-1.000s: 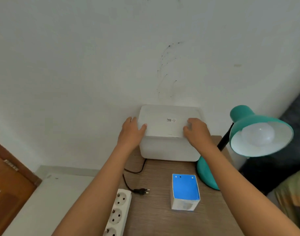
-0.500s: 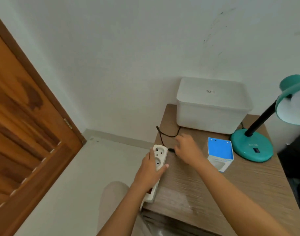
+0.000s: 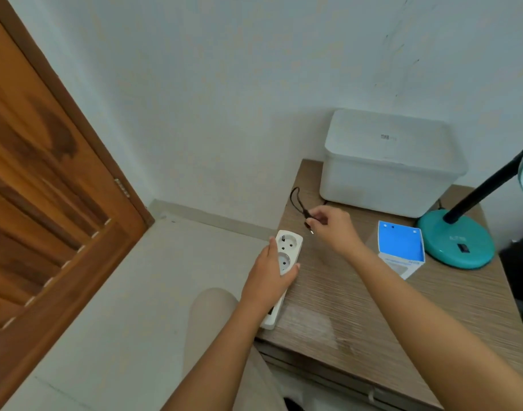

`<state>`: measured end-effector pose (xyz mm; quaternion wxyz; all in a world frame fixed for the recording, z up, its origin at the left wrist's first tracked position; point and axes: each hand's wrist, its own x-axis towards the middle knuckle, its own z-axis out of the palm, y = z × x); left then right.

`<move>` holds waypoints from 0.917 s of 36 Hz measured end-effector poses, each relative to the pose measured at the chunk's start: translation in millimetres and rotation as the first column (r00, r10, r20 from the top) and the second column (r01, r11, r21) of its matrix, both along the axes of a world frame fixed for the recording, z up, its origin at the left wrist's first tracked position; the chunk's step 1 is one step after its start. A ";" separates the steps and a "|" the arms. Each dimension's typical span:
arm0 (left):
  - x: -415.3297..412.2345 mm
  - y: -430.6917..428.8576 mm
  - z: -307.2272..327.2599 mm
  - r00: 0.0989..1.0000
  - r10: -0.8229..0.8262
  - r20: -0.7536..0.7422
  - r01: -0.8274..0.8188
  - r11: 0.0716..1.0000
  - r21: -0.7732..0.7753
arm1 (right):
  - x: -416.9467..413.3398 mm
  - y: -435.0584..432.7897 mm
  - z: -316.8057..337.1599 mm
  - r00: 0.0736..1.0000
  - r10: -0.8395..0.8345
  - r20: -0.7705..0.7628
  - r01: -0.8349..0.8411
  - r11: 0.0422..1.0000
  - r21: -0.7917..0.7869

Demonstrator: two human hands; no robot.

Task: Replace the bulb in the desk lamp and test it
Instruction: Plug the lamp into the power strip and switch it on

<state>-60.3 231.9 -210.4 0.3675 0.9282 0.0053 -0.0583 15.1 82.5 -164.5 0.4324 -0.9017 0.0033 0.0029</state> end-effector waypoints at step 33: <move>2.4 1.7 -10.0 0.998 0.034 0.058 -0.029 0.996 -0.083 | -4.1 19.0 -8.5 0.927 0.374 0.033 -0.372 0.926 -0.061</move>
